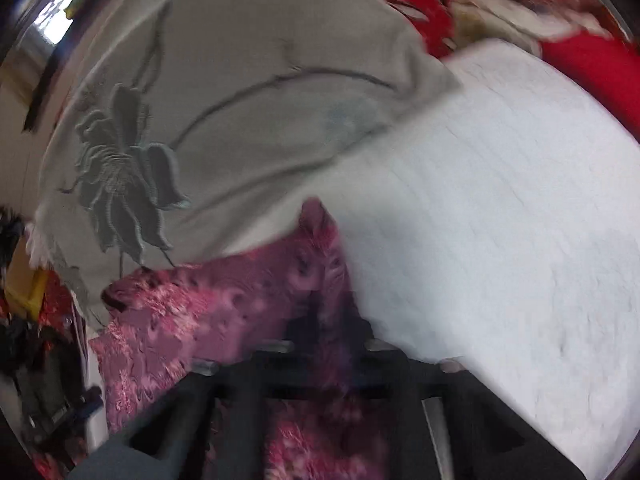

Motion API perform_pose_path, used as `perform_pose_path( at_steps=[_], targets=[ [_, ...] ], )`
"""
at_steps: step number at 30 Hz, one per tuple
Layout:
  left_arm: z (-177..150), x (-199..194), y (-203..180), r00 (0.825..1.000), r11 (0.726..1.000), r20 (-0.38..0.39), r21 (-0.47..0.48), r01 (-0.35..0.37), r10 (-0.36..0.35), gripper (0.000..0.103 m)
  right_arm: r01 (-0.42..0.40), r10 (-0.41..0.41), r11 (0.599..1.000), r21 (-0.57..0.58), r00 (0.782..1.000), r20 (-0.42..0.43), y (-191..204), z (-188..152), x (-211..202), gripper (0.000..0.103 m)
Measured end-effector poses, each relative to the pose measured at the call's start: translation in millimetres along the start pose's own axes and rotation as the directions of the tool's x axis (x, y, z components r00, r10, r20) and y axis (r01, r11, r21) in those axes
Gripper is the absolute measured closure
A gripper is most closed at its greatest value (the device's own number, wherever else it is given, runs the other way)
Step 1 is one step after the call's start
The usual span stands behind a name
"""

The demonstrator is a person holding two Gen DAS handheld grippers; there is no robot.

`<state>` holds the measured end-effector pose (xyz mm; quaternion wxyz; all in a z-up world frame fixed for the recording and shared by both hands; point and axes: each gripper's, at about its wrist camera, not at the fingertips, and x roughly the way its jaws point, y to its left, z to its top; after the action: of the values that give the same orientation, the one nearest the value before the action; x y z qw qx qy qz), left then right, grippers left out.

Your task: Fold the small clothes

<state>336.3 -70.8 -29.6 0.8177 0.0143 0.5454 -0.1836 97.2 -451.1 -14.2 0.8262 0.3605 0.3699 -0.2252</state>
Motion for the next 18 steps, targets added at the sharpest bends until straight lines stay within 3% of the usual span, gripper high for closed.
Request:
perform_pose_path(
  at_steps=[2,5,8,11,13,14,16,18],
  targets=[
    [2.0,19.6,-2.2,0.998,0.999,-0.032,0.001,-0.053,0.053,0.029,0.015,-0.015,1.000,0.009,0.999,0.043,-3.8,4.5,0.1,0.099],
    [3.3,21.5,-9.4,0.994,0.993,-0.021,0.052,-0.102,0.103,0.026,0.093,-0.093,0.996,-0.006,0.993,-0.070,-14.3,3.2,26.1,0.099],
    [-3.7,-2.2,-9.4,1.000,0.999,-0.002,0.043,-0.018,0.018,0.027,0.121,-0.117,0.989,-0.085,0.992,0.047,-0.4,2.0,-4.1,0.090],
    [-25.0,-23.9,-13.2,0.998,0.998,0.027,0.046,0.051,-0.052,0.027,0.053,-0.037,0.991,-0.123,0.991,0.130,5.1,-11.0,-33.4,0.089],
    [-38.8,-20.7,-16.7,0.998,0.997,-0.007,0.055,0.060,-0.060,0.027,0.025,-0.012,0.991,-0.134,0.995,0.096,5.6,-22.3,-30.4,0.089],
    [-45.7,-12.5,-21.4,0.998,0.996,-0.049,0.077,0.039,-0.036,0.027,0.032,-0.024,0.990,-0.141,0.998,0.056,4.6,-30.2,-21.9,0.087],
    [-55.6,-10.7,-28.2,0.999,0.992,-0.052,0.129,-0.002,0.008,0.026,0.050,-0.057,0.989,-0.138,0.997,-0.050,-1.3,-40.9,-2.4,0.085],
    [-60.5,-20.7,-32.3,0.998,0.987,-0.060,0.160,-0.003,0.012,0.026,0.069,-0.070,0.991,-0.111,0.998,-0.001,0.1,-40.8,-18.1,0.081]
  ],
)
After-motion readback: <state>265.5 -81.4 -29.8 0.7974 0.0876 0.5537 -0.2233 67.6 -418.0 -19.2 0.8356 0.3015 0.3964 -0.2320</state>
